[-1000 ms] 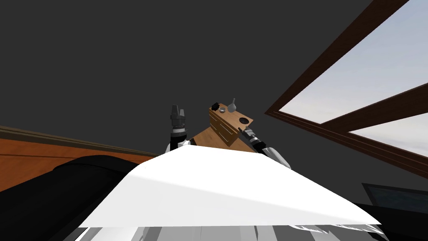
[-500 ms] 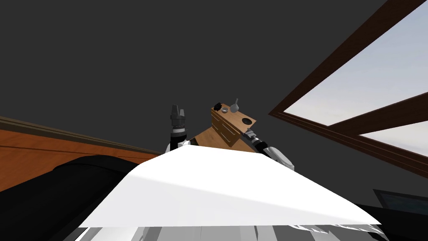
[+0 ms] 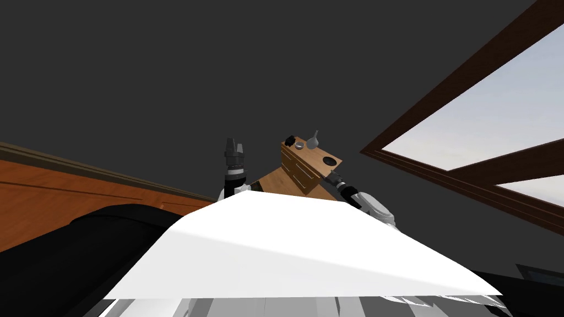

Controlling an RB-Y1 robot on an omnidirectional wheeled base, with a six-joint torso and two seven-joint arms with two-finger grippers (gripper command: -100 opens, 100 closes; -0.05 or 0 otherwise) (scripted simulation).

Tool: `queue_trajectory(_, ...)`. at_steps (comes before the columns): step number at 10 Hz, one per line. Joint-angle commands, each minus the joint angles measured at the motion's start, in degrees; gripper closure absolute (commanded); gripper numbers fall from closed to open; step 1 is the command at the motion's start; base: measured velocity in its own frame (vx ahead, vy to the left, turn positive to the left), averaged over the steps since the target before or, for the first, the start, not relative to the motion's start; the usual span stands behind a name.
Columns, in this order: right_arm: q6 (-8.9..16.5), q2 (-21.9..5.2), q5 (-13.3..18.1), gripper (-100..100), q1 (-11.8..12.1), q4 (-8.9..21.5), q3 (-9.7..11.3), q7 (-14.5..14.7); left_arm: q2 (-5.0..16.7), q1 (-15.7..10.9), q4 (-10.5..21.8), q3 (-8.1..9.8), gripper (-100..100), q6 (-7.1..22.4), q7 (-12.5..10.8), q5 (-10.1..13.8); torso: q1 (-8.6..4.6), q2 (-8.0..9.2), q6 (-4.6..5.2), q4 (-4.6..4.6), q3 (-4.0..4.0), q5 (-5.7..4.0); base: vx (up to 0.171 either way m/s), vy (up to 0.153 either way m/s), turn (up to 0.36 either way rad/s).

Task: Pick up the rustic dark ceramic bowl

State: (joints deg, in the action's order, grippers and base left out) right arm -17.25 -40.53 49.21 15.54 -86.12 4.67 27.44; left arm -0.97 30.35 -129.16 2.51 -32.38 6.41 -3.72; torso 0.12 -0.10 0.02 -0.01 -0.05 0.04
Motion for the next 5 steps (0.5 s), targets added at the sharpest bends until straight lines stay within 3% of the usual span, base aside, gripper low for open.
queue_trajectory(1, 0.9, -1.2, 1.2, -100, -0.7, 2.8, 0.1, 2.4, 0.0, 0.0, 0.0, 0.0, 0, 0.0, 0.0, 0.0, 0.0, 0.0, 0.0, 0.0, 0.0, 0.0, 0.03, 0.026, 0.077)
queue_trajectory(5, 4.0, -4.6, 3.3, -100, -2.5, 8.2, 0.5, 7.5, 0.0, 0.0, 0.0, 0.0, 0, 0.0, 0.0, 0.0, -0.06, -0.05, -0.01, -0.01, -0.03, -0.01, 0.048, 0.033, 0.09)
